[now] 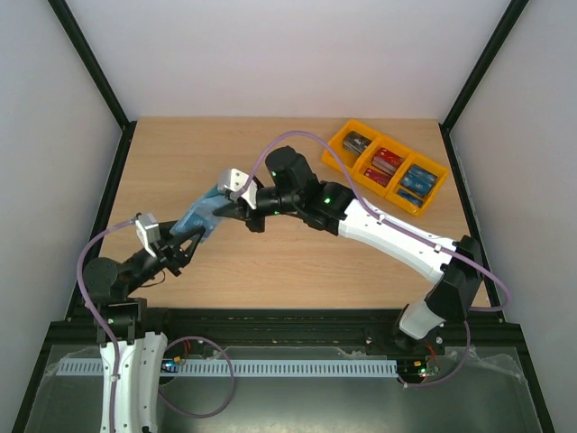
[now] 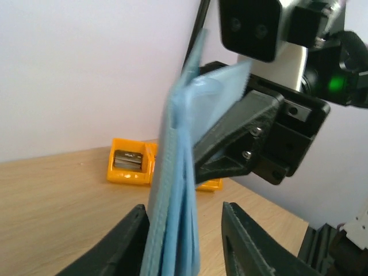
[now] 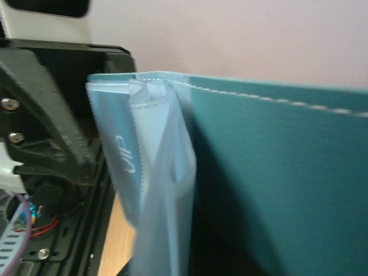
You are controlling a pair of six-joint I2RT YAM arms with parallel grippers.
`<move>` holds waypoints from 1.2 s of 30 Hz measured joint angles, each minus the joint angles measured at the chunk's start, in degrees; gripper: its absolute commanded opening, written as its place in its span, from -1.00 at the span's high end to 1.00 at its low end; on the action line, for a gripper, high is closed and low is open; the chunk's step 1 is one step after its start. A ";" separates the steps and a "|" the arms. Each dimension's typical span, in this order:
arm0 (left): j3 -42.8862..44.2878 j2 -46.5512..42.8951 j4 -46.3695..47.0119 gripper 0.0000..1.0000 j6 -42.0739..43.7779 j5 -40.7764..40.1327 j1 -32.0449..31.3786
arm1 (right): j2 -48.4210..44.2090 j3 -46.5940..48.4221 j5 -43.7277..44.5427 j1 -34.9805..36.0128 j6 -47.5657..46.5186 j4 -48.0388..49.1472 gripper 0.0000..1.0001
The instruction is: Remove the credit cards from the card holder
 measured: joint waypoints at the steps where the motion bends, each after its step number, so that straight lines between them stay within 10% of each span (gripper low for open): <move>1: -0.09 -0.39 -0.15 0.25 0.07 -0.72 -0.13 | 0.00 -0.02 -1.33 -0.15 0.02 -0.02 0.97; 24: -0.83 -3.10 0.70 0.29 0.59 -1.03 -0.22 | -1.70 -0.24 -19.85 -4.57 3.15 0.63 0.97; 33: -0.81 -1.99 2.36 0.95 1.36 -0.61 -0.28 | -1.49 -0.42 -21.27 -4.72 4.61 1.90 0.96; 36: -0.74 -1.99 2.75 0.95 1.31 0.00 -0.59 | -1.11 -0.42 -21.20 -5.20 4.92 2.69 0.50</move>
